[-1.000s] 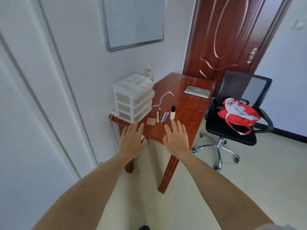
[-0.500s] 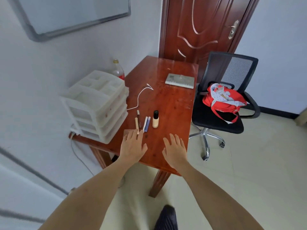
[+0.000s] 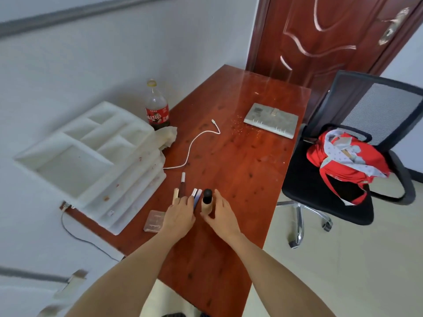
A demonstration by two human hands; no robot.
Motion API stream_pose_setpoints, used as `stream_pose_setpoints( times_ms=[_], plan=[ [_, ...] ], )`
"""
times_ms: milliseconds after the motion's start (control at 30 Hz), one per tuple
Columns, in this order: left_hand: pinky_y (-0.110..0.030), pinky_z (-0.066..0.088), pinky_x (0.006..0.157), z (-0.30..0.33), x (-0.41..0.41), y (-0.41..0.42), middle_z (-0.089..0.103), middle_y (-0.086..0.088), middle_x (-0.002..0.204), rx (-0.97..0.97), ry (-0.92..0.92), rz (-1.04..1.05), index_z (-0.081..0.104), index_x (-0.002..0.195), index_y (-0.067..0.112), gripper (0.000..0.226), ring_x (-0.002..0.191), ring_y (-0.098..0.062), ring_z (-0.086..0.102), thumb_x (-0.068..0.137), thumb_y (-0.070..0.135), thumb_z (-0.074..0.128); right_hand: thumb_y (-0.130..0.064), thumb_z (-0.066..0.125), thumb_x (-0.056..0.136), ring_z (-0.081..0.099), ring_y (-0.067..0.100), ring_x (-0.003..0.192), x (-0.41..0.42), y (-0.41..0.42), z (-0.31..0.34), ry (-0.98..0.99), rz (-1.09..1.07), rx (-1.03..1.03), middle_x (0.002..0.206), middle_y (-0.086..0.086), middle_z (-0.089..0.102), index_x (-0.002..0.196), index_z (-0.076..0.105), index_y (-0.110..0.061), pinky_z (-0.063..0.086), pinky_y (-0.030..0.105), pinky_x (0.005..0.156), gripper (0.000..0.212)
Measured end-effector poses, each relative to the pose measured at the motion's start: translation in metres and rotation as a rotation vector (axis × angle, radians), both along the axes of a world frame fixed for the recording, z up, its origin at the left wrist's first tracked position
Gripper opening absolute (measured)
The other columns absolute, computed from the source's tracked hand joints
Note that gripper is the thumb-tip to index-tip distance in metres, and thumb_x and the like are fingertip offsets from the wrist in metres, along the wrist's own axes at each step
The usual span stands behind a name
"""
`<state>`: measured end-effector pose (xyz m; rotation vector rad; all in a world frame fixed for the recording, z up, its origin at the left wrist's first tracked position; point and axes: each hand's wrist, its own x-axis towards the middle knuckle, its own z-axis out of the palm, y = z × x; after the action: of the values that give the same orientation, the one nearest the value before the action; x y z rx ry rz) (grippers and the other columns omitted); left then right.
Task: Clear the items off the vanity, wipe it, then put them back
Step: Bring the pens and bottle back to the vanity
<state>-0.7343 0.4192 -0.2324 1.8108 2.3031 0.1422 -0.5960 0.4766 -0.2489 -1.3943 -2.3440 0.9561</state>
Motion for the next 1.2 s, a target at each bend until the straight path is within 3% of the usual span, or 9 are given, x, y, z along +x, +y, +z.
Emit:
stream_pose_setpoints(
  times_ms=[100, 267, 433, 533, 633, 767, 933, 1100, 1200],
  plan=[
    [-0.038, 0.051, 0.065, -0.007, -0.003, 0.018, 0.064, -0.012, 0.097, 0.006, -0.028, -0.008, 0.055, 0.117, 0.004, 0.038, 0.089, -0.032, 0.061, 0.08, 0.009, 0.062, -0.036, 0.062, 0.087, 0.034, 0.016, 0.135, -0.002, 0.012, -0.008, 0.051, 0.063, -0.012, 0.147, 0.002, 0.037, 0.144, 0.028, -0.013, 0.028, 0.024, 0.107, 0.07],
    [-0.03, 0.05, 0.046, -0.03, -0.006, 0.041, 0.063, -0.01, 0.065, -0.048, 0.006, 0.041, 0.065, 0.087, 0.001, 0.045, 0.055, -0.028, 0.062, 0.046, 0.002, 0.085, -0.029, 0.064, 0.085, 0.051, 0.019, 0.116, 0.001, 0.02, -0.009, 0.099, 0.109, 0.028, 0.125, 0.004, 0.057, 0.131, 0.045, -0.015, 0.039, 0.025, 0.094, 0.052],
    [-0.034, 0.052, 0.066, -0.016, 0.006, 0.053, 0.06, -0.011, 0.092, -0.159, 0.082, 0.029, 0.058, 0.094, 0.005, 0.015, 0.087, -0.028, 0.061, 0.081, 0.01, 0.063, -0.024, 0.065, 0.08, 0.051, 0.017, 0.112, 0.018, 0.032, -0.009, 0.073, 0.074, 0.01, 0.119, 0.003, 0.057, 0.127, 0.047, -0.015, 0.037, 0.023, 0.093, 0.052],
    [-0.031, 0.052, 0.056, -0.015, 0.009, 0.052, 0.062, -0.009, 0.082, -0.142, 0.1, -0.003, 0.06, 0.085, 0.007, 0.02, 0.074, -0.023, 0.064, 0.075, 0.017, 0.074, -0.017, 0.066, 0.073, 0.05, 0.015, 0.106, 0.019, 0.036, -0.011, 0.1, -0.051, -0.023, 0.108, -0.004, 0.055, 0.118, 0.051, -0.015, 0.033, 0.018, 0.084, 0.048],
    [-0.03, 0.047, 0.079, -0.017, 0.008, 0.051, 0.055, -0.007, 0.114, -0.143, 0.052, 0.029, 0.048, 0.111, 0.011, 0.018, 0.104, -0.022, 0.056, 0.096, 0.018, 0.041, -0.014, 0.066, 0.067, 0.049, 0.013, 0.096, 0.012, 0.036, -0.012, 0.161, -0.241, -0.095, 0.099, -0.007, 0.05, 0.107, 0.051, -0.018, 0.035, 0.021, 0.079, 0.043],
    [-0.029, 0.046, 0.08, -0.007, 0.002, 0.055, 0.064, -0.006, 0.105, -0.024, -0.038, 0.089, 0.043, 0.111, 0.014, 0.018, 0.093, -0.022, 0.063, 0.097, 0.024, 0.04, -0.007, 0.066, 0.068, 0.053, 0.012, 0.079, 0.004, 0.034, -0.009, 0.24, -0.315, -0.165, 0.088, -0.004, 0.056, 0.096, 0.05, -0.02, 0.041, 0.024, 0.071, 0.035],
    [-0.025, 0.048, 0.075, 0.013, -0.014, 0.04, 0.063, -0.005, 0.102, 0.005, 0.039, 0.088, 0.046, 0.113, 0.016, 0.026, 0.091, -0.019, 0.062, 0.096, 0.035, 0.042, -0.006, 0.063, 0.074, 0.052, 0.015, 0.07, -0.01, 0.024, -0.001, 0.226, -0.337, -0.145, 0.074, -0.003, 0.055, 0.078, 0.045, -0.023, 0.037, 0.022, 0.061, 0.025],
    [-0.022, 0.044, 0.069, 0.028, -0.029, -0.006, 0.065, -0.003, 0.102, 0.0, 0.041, 0.227, 0.048, 0.116, 0.016, 0.032, 0.089, -0.017, 0.064, 0.094, 0.039, 0.046, -0.013, 0.063, 0.074, 0.058, 0.023, 0.073, -0.035, 0.006, 0.015, 0.176, -0.146, -0.14, 0.075, 0.0, 0.057, 0.077, 0.044, -0.022, 0.044, 0.034, 0.061, 0.021],
    [-0.029, 0.044, 0.068, 0.043, -0.036, -0.045, 0.065, -0.006, 0.102, -0.005, 0.057, 0.406, 0.047, 0.11, 0.014, 0.028, 0.09, -0.024, 0.063, 0.093, 0.036, 0.044, -0.018, 0.065, 0.077, 0.06, 0.025, 0.077, -0.054, -0.008, 0.032, 0.169, 0.071, -0.117, 0.078, 0.001, 0.061, 0.083, 0.049, -0.018, 0.042, 0.031, 0.062, 0.017]
  ],
)
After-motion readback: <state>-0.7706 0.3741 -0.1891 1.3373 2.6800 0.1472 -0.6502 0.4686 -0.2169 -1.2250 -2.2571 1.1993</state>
